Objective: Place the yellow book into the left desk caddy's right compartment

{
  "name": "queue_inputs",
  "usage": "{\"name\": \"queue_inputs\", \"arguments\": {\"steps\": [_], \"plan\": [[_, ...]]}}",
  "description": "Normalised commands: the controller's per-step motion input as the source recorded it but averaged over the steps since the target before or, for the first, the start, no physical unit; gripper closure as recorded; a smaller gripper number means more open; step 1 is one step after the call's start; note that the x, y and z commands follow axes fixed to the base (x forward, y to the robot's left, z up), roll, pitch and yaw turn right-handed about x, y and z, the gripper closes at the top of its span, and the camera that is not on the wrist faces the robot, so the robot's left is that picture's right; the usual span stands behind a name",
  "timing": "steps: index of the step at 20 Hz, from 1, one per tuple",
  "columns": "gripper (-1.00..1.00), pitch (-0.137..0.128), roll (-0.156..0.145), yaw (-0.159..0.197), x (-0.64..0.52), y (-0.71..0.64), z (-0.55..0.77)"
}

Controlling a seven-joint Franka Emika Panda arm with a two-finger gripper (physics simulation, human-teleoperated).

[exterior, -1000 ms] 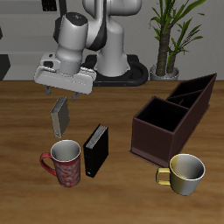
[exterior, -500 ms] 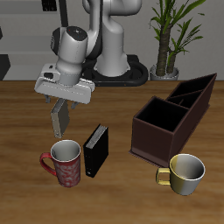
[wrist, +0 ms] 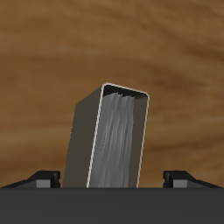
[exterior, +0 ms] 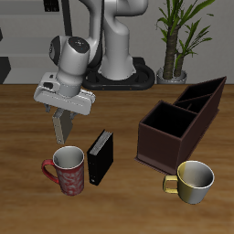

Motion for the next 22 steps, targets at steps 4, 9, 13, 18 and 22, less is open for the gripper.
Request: {"name": "queue_inputs", "arguments": {"steps": [4,9,13,18,22], "plan": [[1.00,0.006,-0.006,-0.012,0.02,0.08,-0.07],[1.00,-0.012,0.020,-0.026,-0.01,0.08,0.11],[1.00,-0.043,0.026,0.008,-0.01,0.14,0.35],[1.00,-0.077,0.023,0.006,-0.04,0.28,0.69],[1.00,-0.072,0.013,0.057,-0.05,0.30,0.53]]}}
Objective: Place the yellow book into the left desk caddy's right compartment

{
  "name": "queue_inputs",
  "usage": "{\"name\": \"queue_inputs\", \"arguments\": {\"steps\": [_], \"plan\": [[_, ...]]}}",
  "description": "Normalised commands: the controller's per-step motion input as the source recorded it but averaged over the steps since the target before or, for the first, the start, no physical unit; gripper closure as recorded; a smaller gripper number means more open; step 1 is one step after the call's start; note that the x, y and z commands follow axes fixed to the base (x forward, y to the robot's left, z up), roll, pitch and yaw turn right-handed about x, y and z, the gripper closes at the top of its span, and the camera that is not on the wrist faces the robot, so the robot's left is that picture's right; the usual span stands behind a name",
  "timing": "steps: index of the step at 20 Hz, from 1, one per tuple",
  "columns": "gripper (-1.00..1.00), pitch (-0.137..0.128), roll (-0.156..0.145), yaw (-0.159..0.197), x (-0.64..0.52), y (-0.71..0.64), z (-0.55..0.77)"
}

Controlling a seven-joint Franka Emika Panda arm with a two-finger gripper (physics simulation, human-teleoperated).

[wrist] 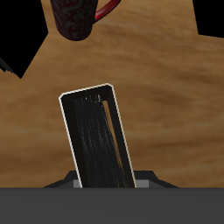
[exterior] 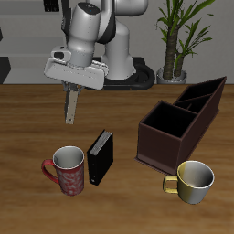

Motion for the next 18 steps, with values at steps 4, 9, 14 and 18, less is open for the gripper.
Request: {"name": "queue_inputs", "arguments": {"steps": [4,9,14,18], "plan": [[1.00,-0.017,0.042,0.024,0.02,0.59,0.59],[1.00,-0.039,0.010,-0.024,-0.10,0.35,0.55],[1.00,-0.034,0.014,0.011,-0.06,0.35,0.40],[1.00,0.011,-0.021,-0.023,0.05,0.50,0.23]]}}
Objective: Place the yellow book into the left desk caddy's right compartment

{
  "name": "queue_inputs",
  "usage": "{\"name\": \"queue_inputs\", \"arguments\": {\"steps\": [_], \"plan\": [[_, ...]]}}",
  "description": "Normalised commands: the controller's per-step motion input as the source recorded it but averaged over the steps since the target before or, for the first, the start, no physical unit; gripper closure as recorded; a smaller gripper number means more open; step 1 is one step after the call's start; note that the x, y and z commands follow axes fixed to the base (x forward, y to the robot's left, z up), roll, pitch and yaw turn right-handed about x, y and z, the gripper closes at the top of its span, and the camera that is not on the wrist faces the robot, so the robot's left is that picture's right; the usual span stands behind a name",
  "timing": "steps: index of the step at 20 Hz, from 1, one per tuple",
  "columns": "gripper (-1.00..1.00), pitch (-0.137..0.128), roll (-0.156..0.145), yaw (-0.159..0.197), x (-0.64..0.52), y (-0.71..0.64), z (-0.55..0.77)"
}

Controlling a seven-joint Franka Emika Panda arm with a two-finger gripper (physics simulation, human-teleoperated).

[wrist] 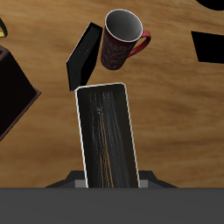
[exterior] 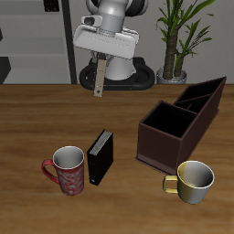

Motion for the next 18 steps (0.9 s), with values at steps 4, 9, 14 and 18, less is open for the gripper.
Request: {"name": "queue_inputs", "arguments": {"steps": [4,9,14,18], "plan": [[1.00,0.033,-0.002,0.001,0.09,0.41,0.03],[1.00,-0.012,0.061,-0.007,0.09,0.54,0.21],[1.00,0.022,0.007,-0.062,0.17,0.36,0.19],[1.00,0.032,0.022,-0.035,0.22,0.37,0.17]]}}
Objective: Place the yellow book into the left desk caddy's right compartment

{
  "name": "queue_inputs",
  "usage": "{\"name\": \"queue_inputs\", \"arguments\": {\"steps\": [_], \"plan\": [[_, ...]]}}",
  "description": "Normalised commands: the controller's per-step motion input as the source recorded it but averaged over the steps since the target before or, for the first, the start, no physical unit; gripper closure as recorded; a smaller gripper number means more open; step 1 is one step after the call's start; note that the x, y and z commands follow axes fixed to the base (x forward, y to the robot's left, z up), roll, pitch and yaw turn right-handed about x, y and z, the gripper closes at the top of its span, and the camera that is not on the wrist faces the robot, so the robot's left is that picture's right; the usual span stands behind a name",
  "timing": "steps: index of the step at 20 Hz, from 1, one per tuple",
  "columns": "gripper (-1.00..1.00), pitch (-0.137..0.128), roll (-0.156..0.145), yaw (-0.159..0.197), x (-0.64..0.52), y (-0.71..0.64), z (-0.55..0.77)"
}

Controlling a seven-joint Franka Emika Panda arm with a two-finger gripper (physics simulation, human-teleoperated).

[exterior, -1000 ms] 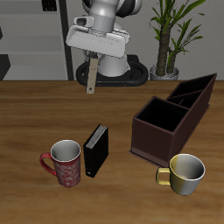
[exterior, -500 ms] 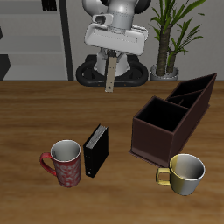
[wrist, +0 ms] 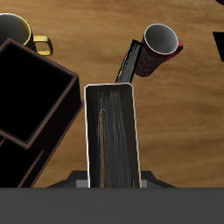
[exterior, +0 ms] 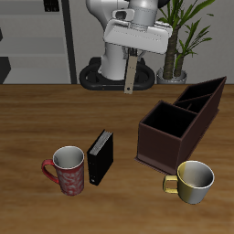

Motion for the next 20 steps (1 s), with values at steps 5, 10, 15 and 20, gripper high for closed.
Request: {"name": "queue_inputs", "arguments": {"steps": [5,10,15,20], "plan": [[1.00,0.008,0.002,0.000,0.14,0.18,0.18],[1.00,-0.004,-0.003,0.006,0.20,0.11,0.18],[1.00,-0.009,0.043,0.005,0.17,0.32,0.17],[1.00,-0.016,0.035,0.002,0.13,0.22,0.11]]}}
